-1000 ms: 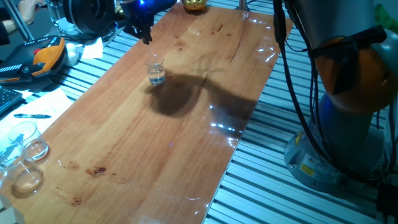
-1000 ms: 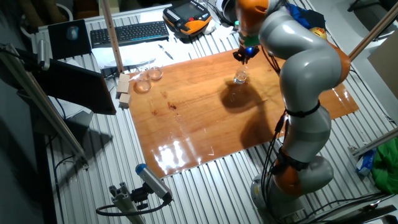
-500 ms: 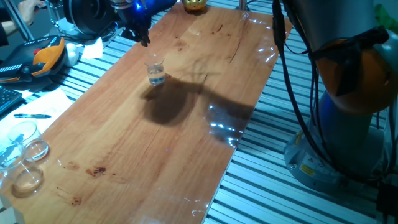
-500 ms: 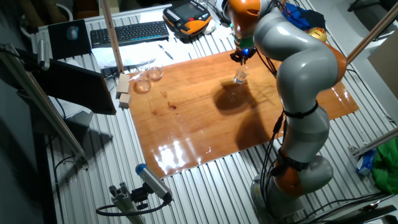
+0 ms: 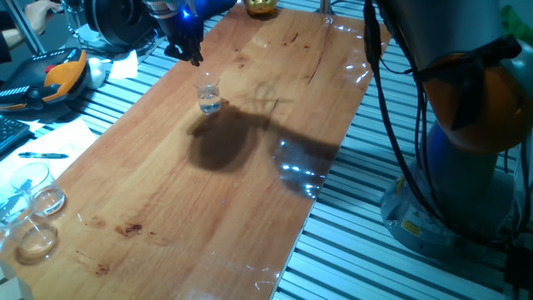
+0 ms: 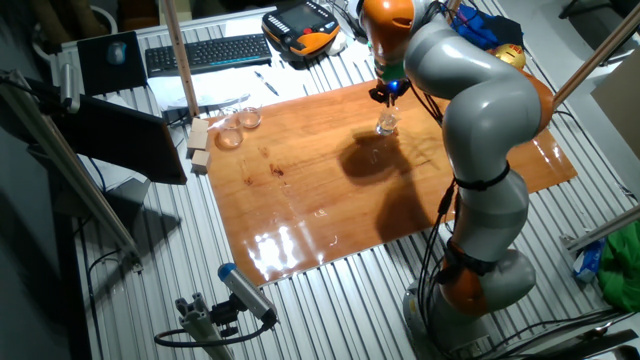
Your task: Stir the beaker with a glass rod
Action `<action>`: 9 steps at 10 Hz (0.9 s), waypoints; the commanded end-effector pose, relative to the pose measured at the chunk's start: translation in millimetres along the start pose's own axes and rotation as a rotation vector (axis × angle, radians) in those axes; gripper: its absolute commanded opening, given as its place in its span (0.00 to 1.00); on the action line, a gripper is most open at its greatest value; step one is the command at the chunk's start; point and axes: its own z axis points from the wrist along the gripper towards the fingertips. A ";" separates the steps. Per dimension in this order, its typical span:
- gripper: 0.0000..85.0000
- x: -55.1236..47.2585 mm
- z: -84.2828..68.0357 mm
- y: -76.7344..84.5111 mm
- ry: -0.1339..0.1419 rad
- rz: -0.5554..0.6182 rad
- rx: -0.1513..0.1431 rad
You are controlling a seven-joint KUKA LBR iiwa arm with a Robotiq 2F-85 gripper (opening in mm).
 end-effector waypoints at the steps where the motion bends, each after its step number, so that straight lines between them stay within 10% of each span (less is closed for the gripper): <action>1: 0.00 1.0 0.8 2.0 -0.009 0.000 0.007; 9: 0.00 2.7 2.8 7.9 -0.019 -0.013 0.064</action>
